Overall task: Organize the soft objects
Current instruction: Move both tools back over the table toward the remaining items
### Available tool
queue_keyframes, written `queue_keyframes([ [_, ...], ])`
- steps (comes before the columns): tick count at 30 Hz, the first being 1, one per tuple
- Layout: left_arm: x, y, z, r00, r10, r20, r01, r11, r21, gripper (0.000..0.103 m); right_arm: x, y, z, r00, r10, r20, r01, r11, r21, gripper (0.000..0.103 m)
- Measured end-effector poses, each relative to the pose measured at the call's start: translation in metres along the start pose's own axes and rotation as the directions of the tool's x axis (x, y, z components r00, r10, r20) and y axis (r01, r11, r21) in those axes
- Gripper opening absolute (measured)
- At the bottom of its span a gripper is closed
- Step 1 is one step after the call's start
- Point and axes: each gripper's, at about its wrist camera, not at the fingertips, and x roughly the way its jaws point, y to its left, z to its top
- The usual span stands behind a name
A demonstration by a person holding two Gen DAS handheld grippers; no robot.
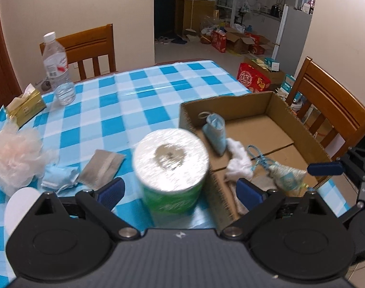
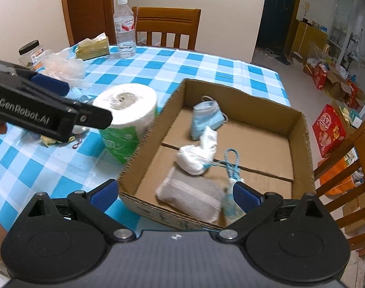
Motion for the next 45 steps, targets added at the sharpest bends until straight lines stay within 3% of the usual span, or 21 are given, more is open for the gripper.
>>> queue_keyframes([
  [11, -0.024, 0.076, -0.033, 0.997, -0.071, -0.021, 0.071, 0.996, 0.045, 0.099, 0.006, 0.074, 0.013, 0.998, -0.053, -0.029, 0.053, 0.999, 0.012, 0.103],
  [20, -0.040, 0.150, -0.062, 0.996, -0.088, -0.034, 0.090, 0.994, 0.060, 0.099, 0.028, 0.148, 0.022, 0.994, -0.068, -0.084, 0.071, 0.997, 0.026, 0.103],
  [26, -0.046, 0.191, -0.072, 0.998, -0.050, -0.040, 0.050, 0.999, 0.007, 0.099, 0.049, 0.188, 0.030, 0.990, -0.061, -0.127, 0.060, 0.998, -0.013, 0.103],
  [31, -0.043, 0.210, -0.079, 0.999, 0.027, -0.044, -0.029, 0.998, -0.054, 0.099, 0.067, 0.210, 0.040, 0.989, -0.027, -0.144, 0.013, 0.996, -0.093, 0.103],
  [45, -0.034, 0.243, -0.074, 0.983, 0.161, -0.091, -0.176, 0.964, -0.199, 0.099, 0.114, 0.221, 0.072, 0.995, 0.049, -0.088, -0.064, 0.983, -0.175, 0.103],
])
